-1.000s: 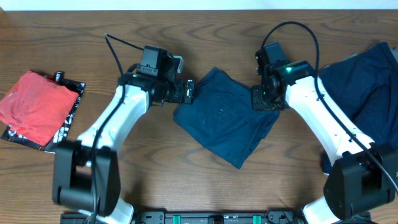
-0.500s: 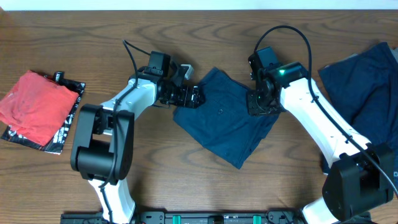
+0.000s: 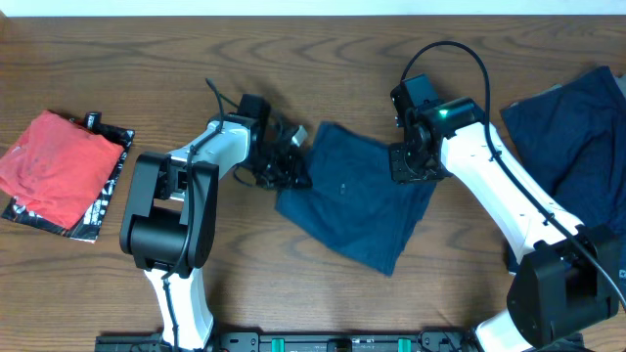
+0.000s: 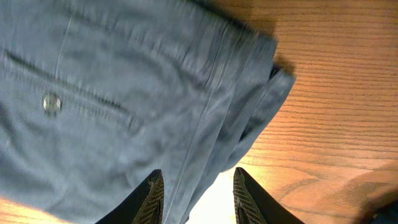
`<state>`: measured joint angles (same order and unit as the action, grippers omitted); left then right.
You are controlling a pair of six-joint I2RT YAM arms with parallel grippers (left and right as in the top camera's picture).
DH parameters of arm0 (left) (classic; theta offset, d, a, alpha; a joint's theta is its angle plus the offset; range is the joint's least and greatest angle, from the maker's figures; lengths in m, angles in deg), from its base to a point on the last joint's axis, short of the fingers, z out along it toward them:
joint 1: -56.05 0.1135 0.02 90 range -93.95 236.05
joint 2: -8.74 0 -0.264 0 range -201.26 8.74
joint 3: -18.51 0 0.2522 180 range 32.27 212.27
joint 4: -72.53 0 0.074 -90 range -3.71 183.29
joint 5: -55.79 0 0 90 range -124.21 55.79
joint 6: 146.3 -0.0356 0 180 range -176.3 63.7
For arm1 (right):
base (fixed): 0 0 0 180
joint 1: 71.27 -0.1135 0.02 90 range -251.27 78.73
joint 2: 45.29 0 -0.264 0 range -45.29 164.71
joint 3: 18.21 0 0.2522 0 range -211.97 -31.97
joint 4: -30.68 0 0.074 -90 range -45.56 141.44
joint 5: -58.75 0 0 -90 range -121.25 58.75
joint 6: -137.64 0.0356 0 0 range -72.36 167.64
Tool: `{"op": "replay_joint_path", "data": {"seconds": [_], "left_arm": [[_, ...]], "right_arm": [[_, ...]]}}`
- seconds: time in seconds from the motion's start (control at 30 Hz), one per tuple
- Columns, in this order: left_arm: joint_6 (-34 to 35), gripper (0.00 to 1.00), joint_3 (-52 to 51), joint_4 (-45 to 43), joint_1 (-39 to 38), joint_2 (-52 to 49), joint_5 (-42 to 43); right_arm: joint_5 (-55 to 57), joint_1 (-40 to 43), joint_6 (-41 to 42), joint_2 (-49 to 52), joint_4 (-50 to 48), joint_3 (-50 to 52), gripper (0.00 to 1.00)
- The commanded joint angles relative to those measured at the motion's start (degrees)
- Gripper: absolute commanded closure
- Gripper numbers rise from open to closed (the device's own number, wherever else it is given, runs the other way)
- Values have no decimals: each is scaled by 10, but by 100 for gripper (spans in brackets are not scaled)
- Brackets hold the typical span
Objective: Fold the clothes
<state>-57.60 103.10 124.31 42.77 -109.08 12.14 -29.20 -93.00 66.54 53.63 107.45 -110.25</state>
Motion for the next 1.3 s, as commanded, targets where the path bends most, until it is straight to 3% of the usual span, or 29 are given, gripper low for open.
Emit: {"op": "replay_joint_path", "data": {"seconds": [0.0, 0.1, 0.17, 0.23, 0.27, 0.33, 0.57, 1.0, 1.07, 1.1, 1.13, 1.17, 1.27], "left_arm": [[-1, 94, -4, 55, -3, -5, 12], [-2, 91, -4, 78, -3, -5, 12], [-2, 47, -4, 73, -3, -5, 12], [-2, 9, -4, 53, -3, -5, 10], [-2, 2, -4, 38, -3, -5, 10], [-1, 2, -4, 3, -2, -5, 10], [-1, 2, -4, -90, -4, -6, -7], [0, 2, -14, -83, -74, -37, -40], [0, 20, -14, -84, -85, -37, -40], [0, 35, -14, -86, -89, -37, -40], [0, 61, -14, -87, -91, -37, -40], [0, 75, -14, -88, -91, -37, -40], [0, 94, -14, -90, -87, -36, -40]], "right_arm": [[12, 0, 8, -12, 0, -5, 65], [12, 2, 8, -12, -2, -5, 64], [12, 2, 8, -12, -3, -5, 65], [12, 2, 8, -12, -3, -5, 64], [12, 2, 8, -12, -3, -5, 64], [12, 2, 8, -12, -1, -5, 64], [12, 2, 8, -12, 4, -5, 65], [12, 2, 8, -12, 3, -5, 64], [12, 2, 8, -12, 2, -5, 64], [12, 2, 8, -12, 2, -5, 64], [12, 2, 8, -12, 2, -5, 64], [12, 2, 8, -12, 2, -5, 64], [12, 3, 8, -12, 3, -5, 64]]}}
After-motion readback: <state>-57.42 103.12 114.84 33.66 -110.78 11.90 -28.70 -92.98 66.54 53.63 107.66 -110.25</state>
